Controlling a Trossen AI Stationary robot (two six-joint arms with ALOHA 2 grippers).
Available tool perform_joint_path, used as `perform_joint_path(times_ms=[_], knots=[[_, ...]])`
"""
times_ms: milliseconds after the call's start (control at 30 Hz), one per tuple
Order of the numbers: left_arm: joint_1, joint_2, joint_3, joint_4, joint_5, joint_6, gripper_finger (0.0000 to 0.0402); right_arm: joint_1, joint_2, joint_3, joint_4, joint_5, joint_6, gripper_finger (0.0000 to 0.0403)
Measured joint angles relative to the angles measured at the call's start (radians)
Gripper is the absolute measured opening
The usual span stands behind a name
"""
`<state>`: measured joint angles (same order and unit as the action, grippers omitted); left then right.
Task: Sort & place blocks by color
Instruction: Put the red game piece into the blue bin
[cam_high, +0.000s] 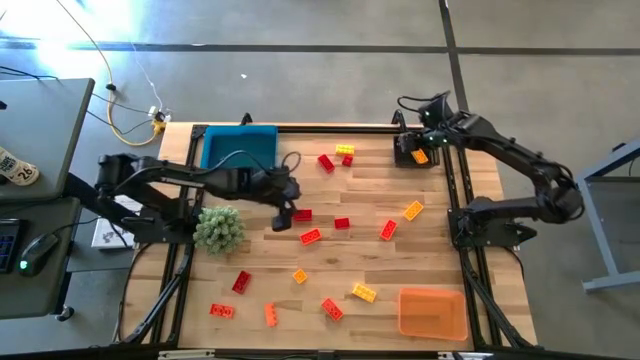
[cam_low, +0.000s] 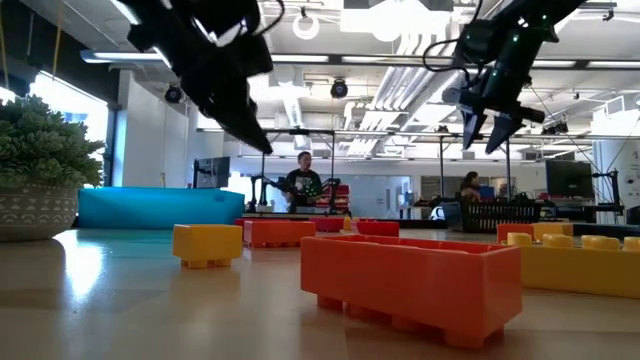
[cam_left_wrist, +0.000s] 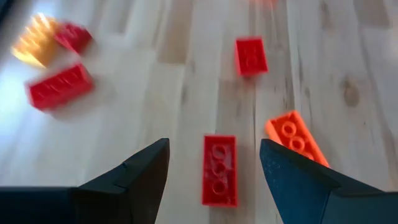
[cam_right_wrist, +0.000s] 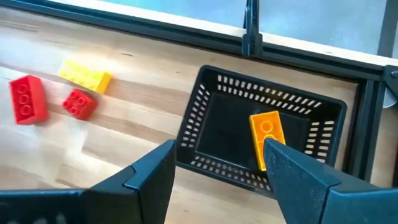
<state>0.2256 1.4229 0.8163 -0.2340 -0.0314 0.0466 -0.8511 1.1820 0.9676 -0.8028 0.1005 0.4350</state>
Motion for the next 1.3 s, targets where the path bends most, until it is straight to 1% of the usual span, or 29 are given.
perform_joint_path(times_ms=[167, 667, 800, 933, 1167, 1300], knots=[[0.0, 0.072, 0.0, -0.003, -0.002, -0.01, 0.0239, 0.01, -0.011, 0.0, 0.002, 0.0, 0.012, 0.0229], [-0.006, 0.206, 0.0, 0.017, 0.002, -0.011, 0.0239, 0.01, -0.011, 0.0, 0.004, -0.003, 0.021, 0.0229], [-0.006, 0.226, 0.0, 0.025, 0.004, -0.017, 0.0239, 0.01, -0.011, 0.0, 0.004, -0.003, 0.021, 0.0229], [-0.006, 0.249, 0.0, 0.028, 0.026, -0.017, 0.0239, 0.01, -0.011, 0.0, 0.004, -0.003, 0.021, 0.0229], [-0.006, 0.288, 0.0, 0.083, 0.028, -0.017, 0.0239, 0.01, -0.01, 0.0, 0.004, -0.003, 0.021, 0.0229], [-0.006, 0.288, 0.0, 0.084, 0.011, 0.01, 0.0227, 0.01, -0.01, 0.0, 0.005, -0.003, 0.021, 0.0229]])
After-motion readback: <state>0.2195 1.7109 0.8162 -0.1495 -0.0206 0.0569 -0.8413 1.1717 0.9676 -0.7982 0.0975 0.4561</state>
